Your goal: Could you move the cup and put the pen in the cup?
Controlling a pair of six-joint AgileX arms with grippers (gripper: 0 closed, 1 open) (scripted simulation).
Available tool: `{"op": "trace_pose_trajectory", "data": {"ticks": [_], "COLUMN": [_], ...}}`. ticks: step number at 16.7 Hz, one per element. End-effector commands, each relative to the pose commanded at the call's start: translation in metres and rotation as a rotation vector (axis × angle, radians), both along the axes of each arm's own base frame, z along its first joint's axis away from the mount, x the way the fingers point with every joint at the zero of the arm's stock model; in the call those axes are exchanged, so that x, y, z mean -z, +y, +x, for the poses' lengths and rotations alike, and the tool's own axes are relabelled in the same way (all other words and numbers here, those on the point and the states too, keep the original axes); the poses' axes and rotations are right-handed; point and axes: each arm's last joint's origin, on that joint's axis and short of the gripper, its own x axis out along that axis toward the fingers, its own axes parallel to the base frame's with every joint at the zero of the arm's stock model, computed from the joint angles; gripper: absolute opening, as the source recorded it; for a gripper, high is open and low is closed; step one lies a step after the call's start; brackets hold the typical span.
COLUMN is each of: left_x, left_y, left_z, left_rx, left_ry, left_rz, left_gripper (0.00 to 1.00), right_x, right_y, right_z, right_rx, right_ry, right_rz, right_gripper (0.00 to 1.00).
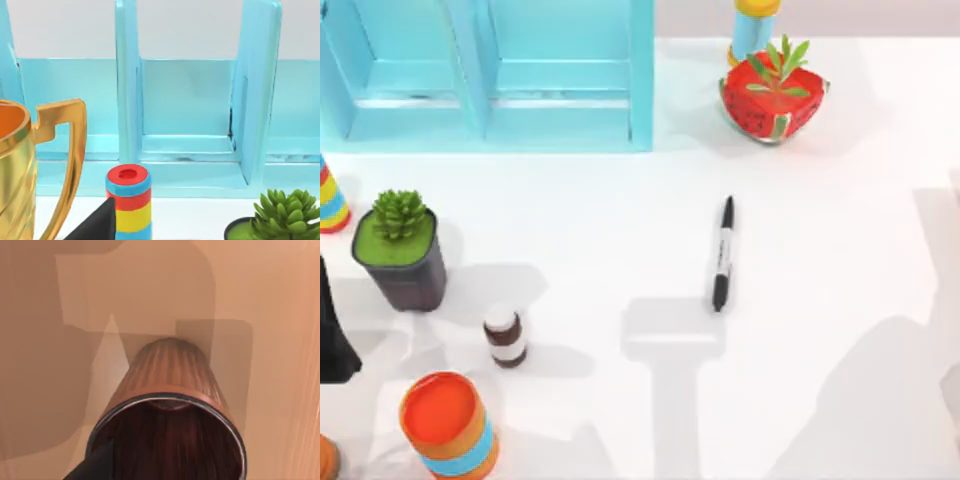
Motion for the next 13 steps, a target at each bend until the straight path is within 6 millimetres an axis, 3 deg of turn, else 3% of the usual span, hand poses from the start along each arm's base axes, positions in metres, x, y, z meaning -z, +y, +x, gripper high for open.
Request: {"op": "trace_pose_trajectory", "data": {"ticks": [3,8,13], "left_x": [0.000,0.000,0.000], "left_y": [0.000,0.000,0.000], "left_z": [0.000,0.000,0.000], "left_rx": [0.000,0.000,0.000], "left_ry": [0.000,0.000,0.000], "left_rz": [0.000,0.000,0.000], "left_gripper": [1.00,1.00,1.00], "right_x": [0.027,0.031,0.031], "right_y": [0.001,0.002,0.002], "right_z": [-0.004,-0.004,-0.004], "right_rx": [0.000,0.000,0.000], "right_ry": [0.008,0.009,0.009], "right_rz": [0.004,0.005,0.005], "right_gripper": [1.00,1.00,0.62]}}
